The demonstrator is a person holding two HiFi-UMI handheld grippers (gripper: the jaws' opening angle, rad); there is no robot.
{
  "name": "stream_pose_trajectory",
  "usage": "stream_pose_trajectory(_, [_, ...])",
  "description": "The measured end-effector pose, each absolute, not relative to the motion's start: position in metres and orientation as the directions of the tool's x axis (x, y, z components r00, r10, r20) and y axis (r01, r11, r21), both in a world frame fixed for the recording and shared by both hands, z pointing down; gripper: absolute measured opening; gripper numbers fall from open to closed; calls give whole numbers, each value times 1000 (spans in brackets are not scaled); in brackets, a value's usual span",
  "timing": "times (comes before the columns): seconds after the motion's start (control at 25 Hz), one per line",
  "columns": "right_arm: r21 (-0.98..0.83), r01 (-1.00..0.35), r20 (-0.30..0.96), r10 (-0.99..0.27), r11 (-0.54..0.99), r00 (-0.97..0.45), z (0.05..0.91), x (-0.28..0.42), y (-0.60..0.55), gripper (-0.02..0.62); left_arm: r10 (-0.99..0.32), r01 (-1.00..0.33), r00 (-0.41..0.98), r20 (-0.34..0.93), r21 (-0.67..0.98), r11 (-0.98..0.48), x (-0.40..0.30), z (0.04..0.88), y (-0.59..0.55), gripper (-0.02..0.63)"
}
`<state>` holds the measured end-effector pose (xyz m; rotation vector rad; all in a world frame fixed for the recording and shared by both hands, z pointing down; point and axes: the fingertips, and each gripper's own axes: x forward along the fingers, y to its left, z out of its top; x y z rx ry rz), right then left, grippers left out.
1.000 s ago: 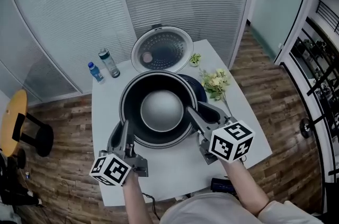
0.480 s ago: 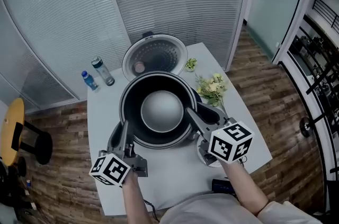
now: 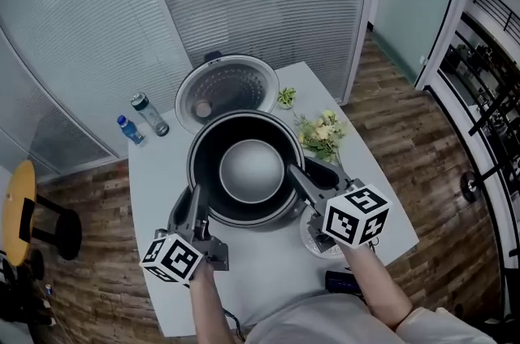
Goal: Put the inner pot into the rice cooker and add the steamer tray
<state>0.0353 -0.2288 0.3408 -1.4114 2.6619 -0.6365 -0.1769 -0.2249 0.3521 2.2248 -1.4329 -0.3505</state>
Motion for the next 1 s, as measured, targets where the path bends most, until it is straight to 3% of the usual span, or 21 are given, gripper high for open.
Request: stream_pose_trajectory(1.0, [-441, -798, 269, -788, 411, -554, 409, 46, -266, 117, -872, -786, 457, 174, 539, -304, -165, 419, -268, 89])
